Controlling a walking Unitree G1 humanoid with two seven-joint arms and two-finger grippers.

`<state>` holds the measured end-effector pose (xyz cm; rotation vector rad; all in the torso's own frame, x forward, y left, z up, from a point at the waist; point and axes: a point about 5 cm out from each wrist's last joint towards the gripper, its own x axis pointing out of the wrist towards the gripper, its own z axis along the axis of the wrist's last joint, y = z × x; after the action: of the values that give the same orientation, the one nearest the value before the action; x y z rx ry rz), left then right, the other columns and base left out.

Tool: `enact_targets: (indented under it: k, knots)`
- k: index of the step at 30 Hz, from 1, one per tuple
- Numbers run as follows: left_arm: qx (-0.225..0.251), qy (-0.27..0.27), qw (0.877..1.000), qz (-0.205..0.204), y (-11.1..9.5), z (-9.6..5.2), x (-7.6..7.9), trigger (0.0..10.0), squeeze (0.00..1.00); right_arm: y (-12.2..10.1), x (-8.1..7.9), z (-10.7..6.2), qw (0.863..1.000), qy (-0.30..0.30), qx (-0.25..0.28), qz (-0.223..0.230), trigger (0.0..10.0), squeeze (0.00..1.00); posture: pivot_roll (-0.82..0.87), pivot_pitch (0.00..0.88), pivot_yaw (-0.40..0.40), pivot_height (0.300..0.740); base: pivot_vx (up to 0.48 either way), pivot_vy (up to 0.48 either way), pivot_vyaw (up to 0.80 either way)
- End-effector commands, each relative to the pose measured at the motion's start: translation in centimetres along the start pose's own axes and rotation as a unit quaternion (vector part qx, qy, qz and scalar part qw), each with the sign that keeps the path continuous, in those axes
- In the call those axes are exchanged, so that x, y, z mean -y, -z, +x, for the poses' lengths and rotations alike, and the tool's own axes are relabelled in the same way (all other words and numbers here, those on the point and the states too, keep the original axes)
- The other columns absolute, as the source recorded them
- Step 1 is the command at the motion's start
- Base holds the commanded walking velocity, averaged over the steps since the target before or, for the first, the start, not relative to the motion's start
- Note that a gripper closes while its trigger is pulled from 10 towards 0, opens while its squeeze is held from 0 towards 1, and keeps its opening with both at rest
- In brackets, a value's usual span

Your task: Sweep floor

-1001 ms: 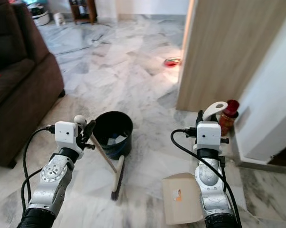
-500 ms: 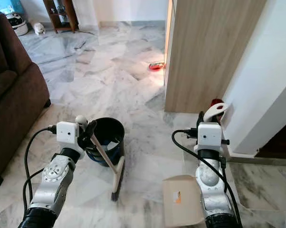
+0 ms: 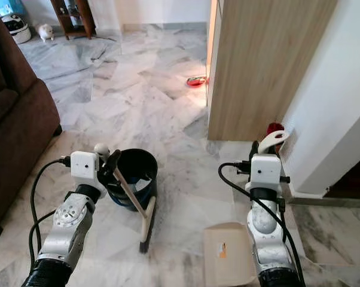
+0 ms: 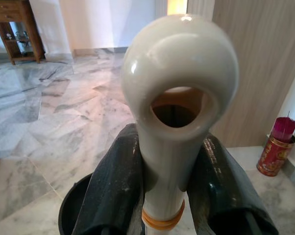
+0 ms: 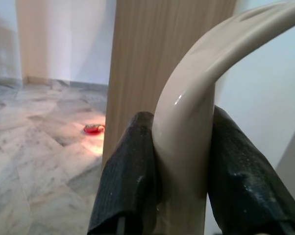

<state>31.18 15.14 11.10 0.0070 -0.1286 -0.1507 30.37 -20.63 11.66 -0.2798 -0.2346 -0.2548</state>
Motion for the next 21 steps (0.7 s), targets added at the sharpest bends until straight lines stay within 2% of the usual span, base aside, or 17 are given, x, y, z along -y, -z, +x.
enact_targets:
  k: [1, 6, 7, 9, 21]
  knots:
    - [0.025, 0.0, 1.0, 0.013, -0.98, 0.38, -0.13, 10.0, 0.0, -0.14, 0.32, 0.17, 1.0, 0.007, 0.003, -0.004, 10.0, 0.0, -0.01, 0.058, 0.041, 0.74, 0.0, 0.0, -0.79]
    - [0.023, 0.006, 0.999, 0.038, -0.99, 0.45, -0.07, 10.0, 0.0, -0.11, 0.32, 0.22, 1.0, 0.008, 0.002, -0.004, 10.0, 0.0, -0.01, 0.063, 0.042, 0.74, 0.0, -0.067, -0.79]
    - [0.023, 0.008, 0.999, 0.039, -0.98, 0.45, 0.04, 10.0, 0.0, -0.12, 0.31, 0.22, 1.0, 0.008, 0.002, -0.003, 10.0, 0.0, -0.01, 0.063, 0.042, 0.74, 0.0, -0.48, -0.79]
    - [0.023, 0.007, 0.999, 0.029, -0.94, 0.43, 0.13, 10.0, 0.0, -0.1, 0.31, 0.22, 1.0, 0.008, 0.002, -0.003, 10.0, 0.0, -0.01, 0.063, 0.042, 0.74, 0.0, 0.0, -0.79]
    - [0.026, 0.007, 0.999, 0.031, -1.02, 0.51, 0.08, 10.0, 0.0, -0.07, 0.29, 0.28, 1.0, 0.01, 0.0, -0.005, 10.0, 0.0, -0.01, 0.068, 0.041, 0.74, 0.0, 0.0, -0.79]
